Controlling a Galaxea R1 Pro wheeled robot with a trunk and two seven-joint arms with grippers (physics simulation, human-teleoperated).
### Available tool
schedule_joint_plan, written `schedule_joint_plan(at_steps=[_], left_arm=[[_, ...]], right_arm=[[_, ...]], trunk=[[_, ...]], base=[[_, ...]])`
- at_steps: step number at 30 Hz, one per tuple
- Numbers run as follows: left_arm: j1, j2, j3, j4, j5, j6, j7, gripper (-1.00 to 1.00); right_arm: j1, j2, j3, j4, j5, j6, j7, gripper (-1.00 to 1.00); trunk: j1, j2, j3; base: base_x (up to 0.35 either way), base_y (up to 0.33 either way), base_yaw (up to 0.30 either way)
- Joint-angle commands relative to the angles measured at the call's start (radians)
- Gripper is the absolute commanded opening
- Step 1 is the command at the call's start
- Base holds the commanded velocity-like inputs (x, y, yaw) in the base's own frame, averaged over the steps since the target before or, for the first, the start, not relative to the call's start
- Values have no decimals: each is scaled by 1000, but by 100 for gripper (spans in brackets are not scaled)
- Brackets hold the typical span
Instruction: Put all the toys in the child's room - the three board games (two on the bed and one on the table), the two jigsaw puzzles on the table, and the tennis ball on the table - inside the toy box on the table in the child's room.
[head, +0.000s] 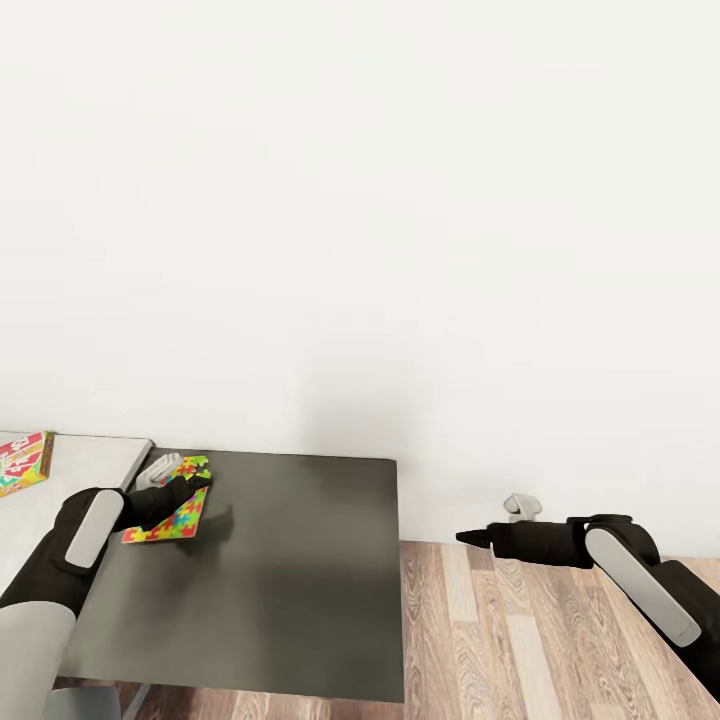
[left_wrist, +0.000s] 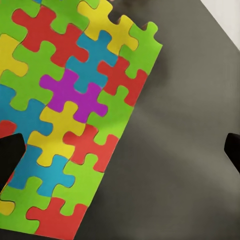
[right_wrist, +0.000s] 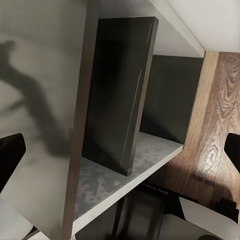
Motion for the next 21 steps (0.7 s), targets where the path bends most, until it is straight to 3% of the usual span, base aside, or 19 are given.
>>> schedule_joint_plan(at_steps=[1,13,21], left_arm=[[0,0,0,45,21,5,10,100],[1,0,-1,35,21,5,10,100],[1,0,-1,31,21,5,7,100]], right_arm=[[-1,-1,1,0,9,2,8,100],[-1,0,1,0,9,2,8,100],[-1,1,1,0,9,2,8,100]], trunk=[[1,-1,-2],[1,-1,-2],[1,-1,-2]], base=[[0,0,-1],[-6,-7,0],[-91,-131,0]])
